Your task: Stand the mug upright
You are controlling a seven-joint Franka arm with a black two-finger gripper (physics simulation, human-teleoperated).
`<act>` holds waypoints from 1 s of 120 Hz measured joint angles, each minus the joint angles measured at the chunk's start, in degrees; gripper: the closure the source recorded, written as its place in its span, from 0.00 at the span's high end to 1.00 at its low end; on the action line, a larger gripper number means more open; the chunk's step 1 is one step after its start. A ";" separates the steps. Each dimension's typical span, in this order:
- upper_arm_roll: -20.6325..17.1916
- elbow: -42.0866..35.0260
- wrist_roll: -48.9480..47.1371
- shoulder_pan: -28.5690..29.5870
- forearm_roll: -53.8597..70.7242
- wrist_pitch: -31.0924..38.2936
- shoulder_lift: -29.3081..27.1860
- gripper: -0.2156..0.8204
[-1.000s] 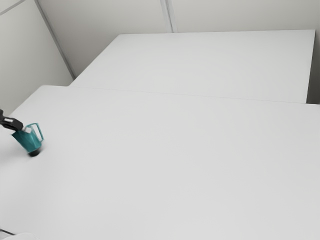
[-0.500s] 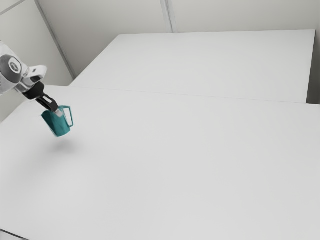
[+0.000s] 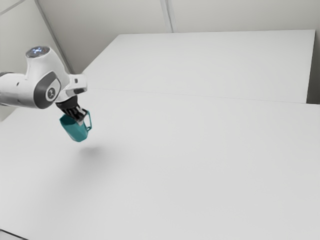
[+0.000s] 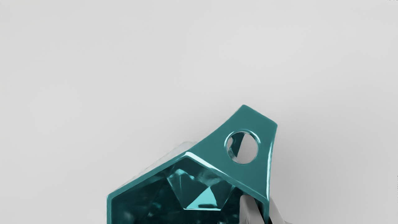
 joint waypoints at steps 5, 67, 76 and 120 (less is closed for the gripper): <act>-0.37 -1.06 -3.22 -0.42 0.85 0.72 -0.39 0.03; -5.35 -6.87 -35.72 -3.62 1.12 2.46 -2.40 0.03; -5.96 -7.10 -39.26 -3.67 -0.24 1.94 -2.46 0.03; -6.53 -7.19 -52.26 -3.76 -1.78 1.74 1.36 0.03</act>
